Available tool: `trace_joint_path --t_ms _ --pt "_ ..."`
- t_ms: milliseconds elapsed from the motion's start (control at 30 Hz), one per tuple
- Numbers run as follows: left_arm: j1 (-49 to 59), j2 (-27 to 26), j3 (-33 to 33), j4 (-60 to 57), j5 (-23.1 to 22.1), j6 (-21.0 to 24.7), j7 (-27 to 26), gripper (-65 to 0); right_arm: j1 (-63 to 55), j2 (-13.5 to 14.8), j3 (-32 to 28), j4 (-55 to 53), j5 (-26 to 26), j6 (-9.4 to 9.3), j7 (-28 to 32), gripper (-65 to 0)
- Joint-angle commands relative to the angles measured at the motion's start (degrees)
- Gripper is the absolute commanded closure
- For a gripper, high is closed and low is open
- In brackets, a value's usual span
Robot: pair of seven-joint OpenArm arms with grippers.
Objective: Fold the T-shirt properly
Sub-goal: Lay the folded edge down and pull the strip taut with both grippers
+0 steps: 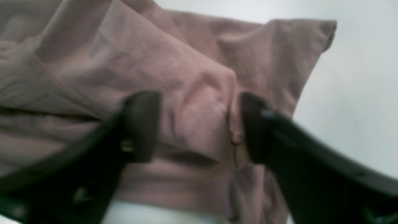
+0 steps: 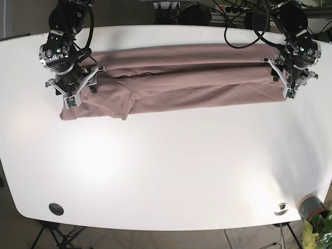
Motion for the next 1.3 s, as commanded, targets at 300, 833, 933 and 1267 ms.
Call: trace_joint_path --t_ms 300,833,933,1267 --pt "-3.24 -0.78 -0.06 4.93 -0.65 0.1 -0.95 -37.1 4.62 2.16 -0.15 1.78 12.66 -0.59 -4.13 -52.5" --pt "-0.6 -1.66 2.93 -3.6 -0.48 0.1 -1.13 -30.7 11.56 4.88 -0.41 -12.72 17.58 0.03 -9.31 -52.5" --pt "-0.07 -2.45 3.2 -4.22 -0.57 0.1 -1.13 -30.7 10.07 4.62 -0.41 -12.55 21.1 0.03 -10.55 -51.5" --pt "-0.07 -2.72 3.2 -4.74 -0.57 0.1 -1.21 -30.7 8.22 4.97 0.21 -12.55 25.76 -0.06 -10.55 -4.9"
